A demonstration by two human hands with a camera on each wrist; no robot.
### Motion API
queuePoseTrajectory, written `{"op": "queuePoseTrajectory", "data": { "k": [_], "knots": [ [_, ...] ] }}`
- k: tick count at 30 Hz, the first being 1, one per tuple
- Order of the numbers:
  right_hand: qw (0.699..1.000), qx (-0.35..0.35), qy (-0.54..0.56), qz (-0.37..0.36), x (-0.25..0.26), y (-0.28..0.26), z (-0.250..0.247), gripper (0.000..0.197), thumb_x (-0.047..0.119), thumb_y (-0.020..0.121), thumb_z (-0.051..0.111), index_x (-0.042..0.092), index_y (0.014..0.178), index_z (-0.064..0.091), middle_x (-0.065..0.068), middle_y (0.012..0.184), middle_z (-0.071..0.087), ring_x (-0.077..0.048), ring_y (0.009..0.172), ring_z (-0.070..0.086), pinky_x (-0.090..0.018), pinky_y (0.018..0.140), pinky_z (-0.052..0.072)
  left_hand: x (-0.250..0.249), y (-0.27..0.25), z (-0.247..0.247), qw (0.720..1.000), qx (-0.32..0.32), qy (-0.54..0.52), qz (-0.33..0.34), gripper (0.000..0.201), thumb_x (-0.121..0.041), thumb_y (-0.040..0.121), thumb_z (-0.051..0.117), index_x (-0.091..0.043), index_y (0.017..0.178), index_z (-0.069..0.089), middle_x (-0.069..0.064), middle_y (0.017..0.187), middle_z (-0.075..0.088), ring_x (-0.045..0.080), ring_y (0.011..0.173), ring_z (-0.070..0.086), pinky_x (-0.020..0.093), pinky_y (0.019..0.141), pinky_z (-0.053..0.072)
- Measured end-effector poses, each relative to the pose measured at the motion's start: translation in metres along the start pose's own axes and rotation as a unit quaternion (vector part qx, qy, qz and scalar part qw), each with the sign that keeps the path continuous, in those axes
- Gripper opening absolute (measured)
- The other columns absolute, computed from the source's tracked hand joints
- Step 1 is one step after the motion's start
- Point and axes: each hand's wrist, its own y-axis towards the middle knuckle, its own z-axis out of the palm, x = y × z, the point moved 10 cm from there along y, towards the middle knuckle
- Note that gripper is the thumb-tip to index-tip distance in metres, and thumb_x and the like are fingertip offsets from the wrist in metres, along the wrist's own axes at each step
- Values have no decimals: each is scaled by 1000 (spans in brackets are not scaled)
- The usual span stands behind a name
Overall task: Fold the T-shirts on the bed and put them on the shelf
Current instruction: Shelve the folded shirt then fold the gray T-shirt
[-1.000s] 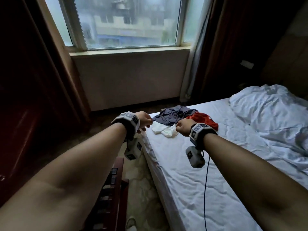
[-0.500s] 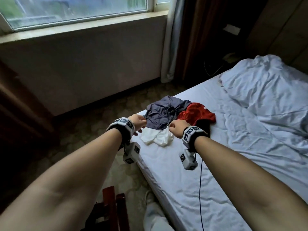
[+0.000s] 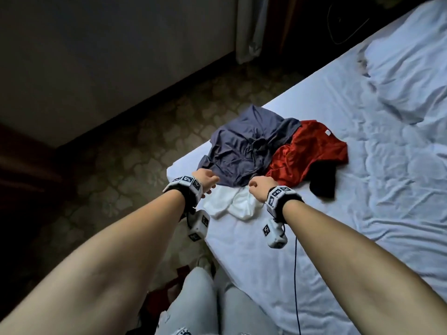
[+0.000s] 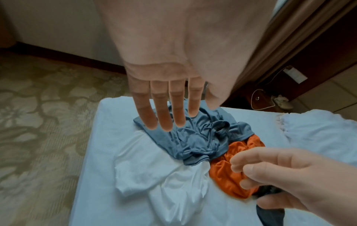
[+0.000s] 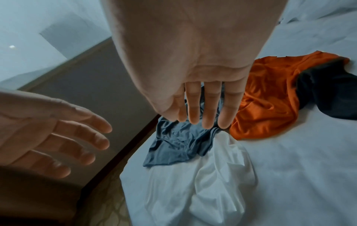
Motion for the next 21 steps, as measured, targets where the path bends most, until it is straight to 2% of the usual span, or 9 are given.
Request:
{"op": "queuePoseTrajectory", "data": {
  "k": [3, 6, 9, 12, 14, 17, 21],
  "knots": [
    [999, 17, 20, 18, -14, 36, 4, 25, 21, 87, 50, 26, 105, 67, -7, 116, 67, -30, 106, 60, -30, 87, 49, -7, 44, 10, 999, 15, 30, 6, 12, -20, 84, 56, -14, 85, 67, 10, 88, 71, 27, 77, 70, 39, 67, 59],
    [998, 21, 35, 47, -33, 66, 10, 25, 19, 88, 49, 27, 106, 66, -6, 116, 66, -29, 104, 61, -27, 81, 46, -14, 89, 27, 997, 39, 66, 19, 14, -21, 83, 59, -12, 87, 69, 15, 88, 73, 31, 84, 71, 44, 73, 60],
    [997, 22, 35, 61, -51, 94, 17, 34, 17, 92, 47, 24, 120, 64, -7, 128, 60, -29, 115, 56, -32, 94, 46, -19, 129, 48, 994, 59, 86, 21, 17, -23, 84, 64, -12, 95, 70, 12, 94, 72, 29, 90, 69, 37, 79, 58],
    [993, -16, 81, 79, -68, 116, 15, 37, 12, 89, 50, 16, 124, 62, -9, 132, 54, -30, 119, 54, -33, 99, 42, -20, 163, 70, 989, 77, 122, 14, 21, -26, 84, 65, -13, 100, 70, 10, 97, 71, 27, 93, 67, 27, 77, 51],
    [984, -58, 141, 97, -82, 129, 12, 40, 8, 84, 55, 13, 123, 62, -9, 135, 49, -29, 118, 53, -33, 103, 40, -20, 179, 81, 986, 82, 143, 11, 24, -29, 81, 67, -16, 101, 69, 6, 102, 71, 26, 98, 65, 27, 81, 49],
    [959, -71, 239, 132, -98, 147, 16, 46, 6, 82, 59, 16, 126, 60, -7, 138, 42, -27, 112, 55, -34, 105, 40, -23, 199, 94, 984, 80, 156, 14, 24, -34, 75, 70, -25, 96, 66, 4, 106, 70, 26, 102, 64, 28, 84, 49],
    [913, -75, 353, 192, -115, 173, 21, 55, 11, 77, 66, 22, 130, 56, -10, 136, 42, -26, 116, 54, -36, 107, 41, -32, 219, 112, 968, 102, 226, 49, 34, -38, 77, 70, -22, 106, 64, 7, 111, 67, 30, 102, 62, 29, 78, 45]
  ]
}}
